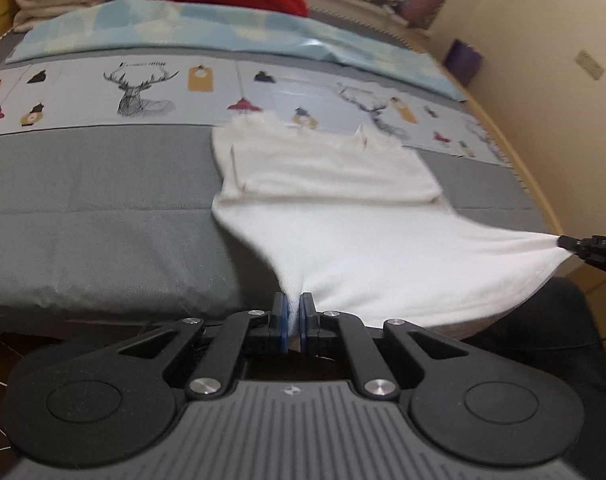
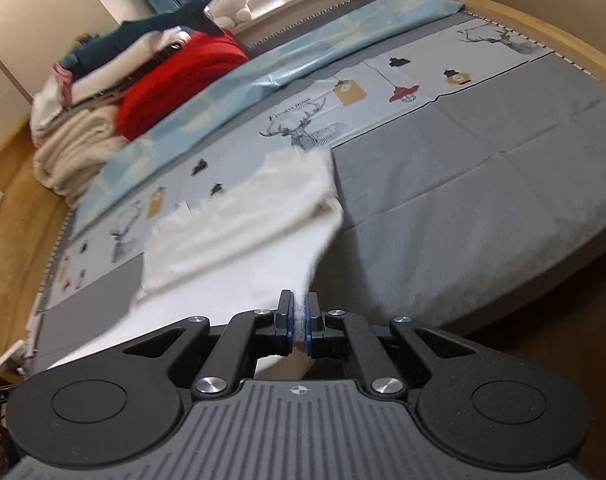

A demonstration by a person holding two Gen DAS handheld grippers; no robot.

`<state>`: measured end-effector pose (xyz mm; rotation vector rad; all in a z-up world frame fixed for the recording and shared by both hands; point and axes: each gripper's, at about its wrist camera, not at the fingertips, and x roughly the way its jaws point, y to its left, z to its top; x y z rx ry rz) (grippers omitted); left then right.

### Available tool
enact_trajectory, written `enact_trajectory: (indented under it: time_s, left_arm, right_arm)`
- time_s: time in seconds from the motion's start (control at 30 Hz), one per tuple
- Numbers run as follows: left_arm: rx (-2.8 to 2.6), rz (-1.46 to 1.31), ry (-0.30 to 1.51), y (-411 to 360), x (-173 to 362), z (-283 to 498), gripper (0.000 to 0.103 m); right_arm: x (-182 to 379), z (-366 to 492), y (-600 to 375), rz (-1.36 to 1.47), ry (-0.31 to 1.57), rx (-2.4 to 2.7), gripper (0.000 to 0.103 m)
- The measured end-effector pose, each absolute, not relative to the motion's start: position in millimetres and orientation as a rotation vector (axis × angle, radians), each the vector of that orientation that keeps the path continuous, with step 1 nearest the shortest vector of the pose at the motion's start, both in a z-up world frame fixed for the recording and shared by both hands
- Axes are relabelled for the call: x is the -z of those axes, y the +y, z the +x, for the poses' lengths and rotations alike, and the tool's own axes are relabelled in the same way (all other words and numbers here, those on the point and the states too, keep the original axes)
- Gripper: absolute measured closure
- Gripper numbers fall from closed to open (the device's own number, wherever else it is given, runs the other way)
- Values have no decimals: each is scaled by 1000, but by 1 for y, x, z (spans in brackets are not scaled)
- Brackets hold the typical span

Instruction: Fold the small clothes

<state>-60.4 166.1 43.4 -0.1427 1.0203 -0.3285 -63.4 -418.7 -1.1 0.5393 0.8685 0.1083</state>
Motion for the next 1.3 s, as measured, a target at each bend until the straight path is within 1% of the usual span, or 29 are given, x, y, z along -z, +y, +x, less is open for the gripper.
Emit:
enact_trajectory:
  time_s: [0.1,0.23,0.4,0.53,0.57,0.6,0.63,0.7,0.73,0.8,0.83,0.87,1.0,1.1,1.17,1.3]
  left_arm:
    - [338,-159,1000,169,-51,-61,98]
    - [305,-166,991,166,-33,-22,98]
    - [221,-186,1035,164,13,69,98]
    - [173,-143,1066,158,48,144,97]
    - [169,-128,1073,157,57,157,96]
    - [167,-127,1078,157,67,167,93]
    - [153,-134,1071,160,78,175,92]
    - [90,-150,1087,173,100,181,88]
    - [36,-194,1150,183,109,187,88]
    - [13,-291,1152,198,111,189,86]
    - [14,-303,1153,202,110,190,83]
    - [17,-299,1161,202,110,192,82]
    - [36,-233,1219,194,115,197,81]
    - [56,-204,1216,182,114,197,73]
    - [74,-192,1214,172,119,193,72]
    - [67,-191,1232,165,130,198,72]
  right_arm:
    - [-11,-80,-425,569,843,-124,98]
    - [-11,-64,-424,565,843,-117,98]
    - [6,4,-413,521,889,-71,98]
    - [37,78,-401,461,936,-52,98]
    - [47,96,-398,459,950,-41,98]
    - [56,112,-395,457,956,-34,98]
    - [65,124,-392,451,958,-28,98]
    - [83,142,-389,424,957,-5,96]
    - [90,146,-390,415,949,17,96]
    - [103,143,-395,420,928,27,96]
    - [108,143,-396,412,962,39,95]
    - [110,144,-399,403,987,55,92]
    - [102,142,-404,351,948,45,91]
    - [114,146,-401,303,1031,-2,91]
    - [125,150,-392,255,1120,-42,91]
    - [131,151,-377,181,1122,-68,91]
